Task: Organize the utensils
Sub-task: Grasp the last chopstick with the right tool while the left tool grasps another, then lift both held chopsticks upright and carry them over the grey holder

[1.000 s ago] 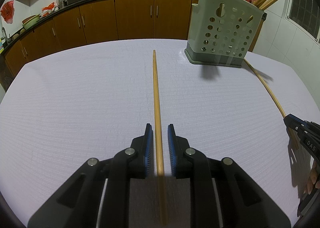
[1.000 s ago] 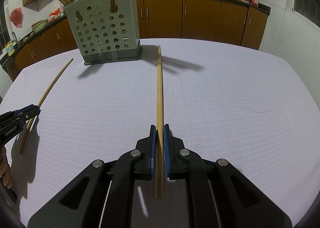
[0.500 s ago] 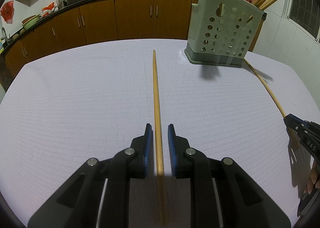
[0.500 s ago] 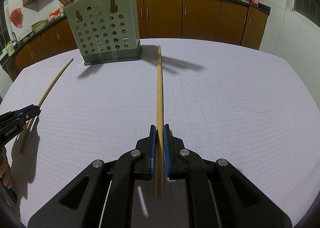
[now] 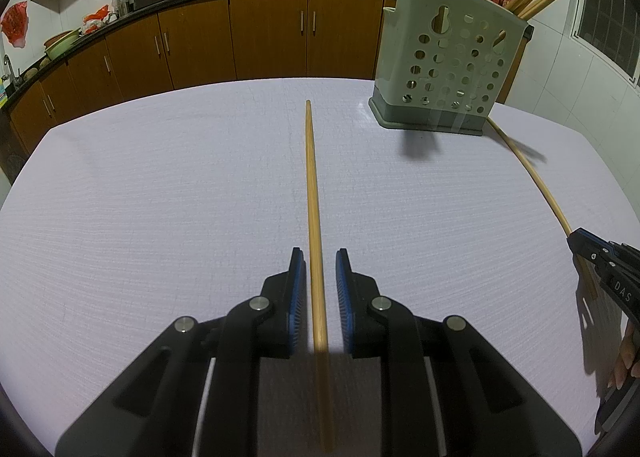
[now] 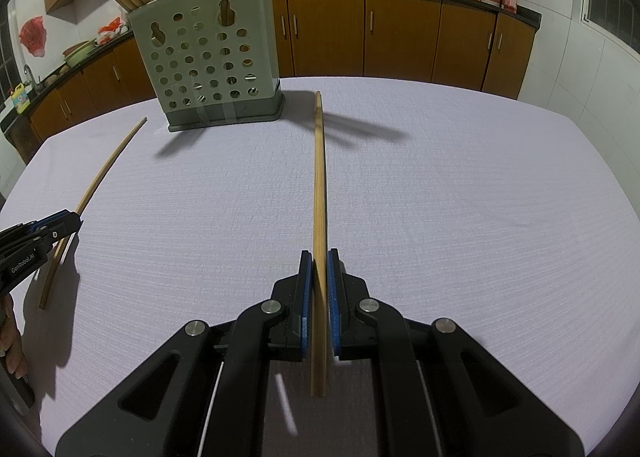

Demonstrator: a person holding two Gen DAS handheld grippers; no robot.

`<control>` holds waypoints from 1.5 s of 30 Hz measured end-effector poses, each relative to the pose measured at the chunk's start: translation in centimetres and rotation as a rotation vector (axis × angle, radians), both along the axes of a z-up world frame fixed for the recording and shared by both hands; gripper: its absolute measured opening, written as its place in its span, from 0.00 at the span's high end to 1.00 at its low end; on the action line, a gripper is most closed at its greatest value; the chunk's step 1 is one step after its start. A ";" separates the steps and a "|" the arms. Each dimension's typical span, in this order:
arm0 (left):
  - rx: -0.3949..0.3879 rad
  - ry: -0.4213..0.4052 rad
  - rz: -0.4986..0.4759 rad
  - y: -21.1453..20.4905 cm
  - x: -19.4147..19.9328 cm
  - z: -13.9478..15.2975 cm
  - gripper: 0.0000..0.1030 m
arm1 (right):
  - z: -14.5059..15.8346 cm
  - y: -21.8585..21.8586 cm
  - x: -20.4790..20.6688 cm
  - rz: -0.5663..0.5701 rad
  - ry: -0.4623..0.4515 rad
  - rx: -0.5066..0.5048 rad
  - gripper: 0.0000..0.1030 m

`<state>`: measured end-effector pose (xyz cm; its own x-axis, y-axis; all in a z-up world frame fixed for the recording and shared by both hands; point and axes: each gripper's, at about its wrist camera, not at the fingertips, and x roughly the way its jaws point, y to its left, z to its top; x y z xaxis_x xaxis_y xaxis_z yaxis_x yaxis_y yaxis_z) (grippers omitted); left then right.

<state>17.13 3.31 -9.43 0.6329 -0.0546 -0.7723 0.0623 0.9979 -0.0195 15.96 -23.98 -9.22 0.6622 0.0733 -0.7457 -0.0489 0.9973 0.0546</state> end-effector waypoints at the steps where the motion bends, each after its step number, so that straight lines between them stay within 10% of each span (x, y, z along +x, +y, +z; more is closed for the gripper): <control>1: 0.000 0.000 0.000 0.0 0.0 0.0 0.82 | 0.0 0.0 0.0 0.000 0.000 0.000 0.91; 20: 0.038 -0.011 -0.023 0.0 -1.9 0.6 0.93 | 0.9 -0.7 -1.2 -0.006 -0.047 0.024 0.92; 32: -0.020 -0.268 -0.027 1.5 -3.9 11.2 0.93 | 9.3 -1.5 -3.5 -0.017 -0.309 0.062 0.93; 45: -0.088 -0.372 -0.108 0.7 -3.5 17.4 0.93 | 15.1 -1.7 -3.5 -0.006 -0.457 0.130 0.93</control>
<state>13.61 3.97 7.94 0.8554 -0.1923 -0.4809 0.1862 0.9806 -0.0609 12.42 -25.72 5.90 0.9211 0.1417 -0.3627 -0.0912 0.9840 0.1530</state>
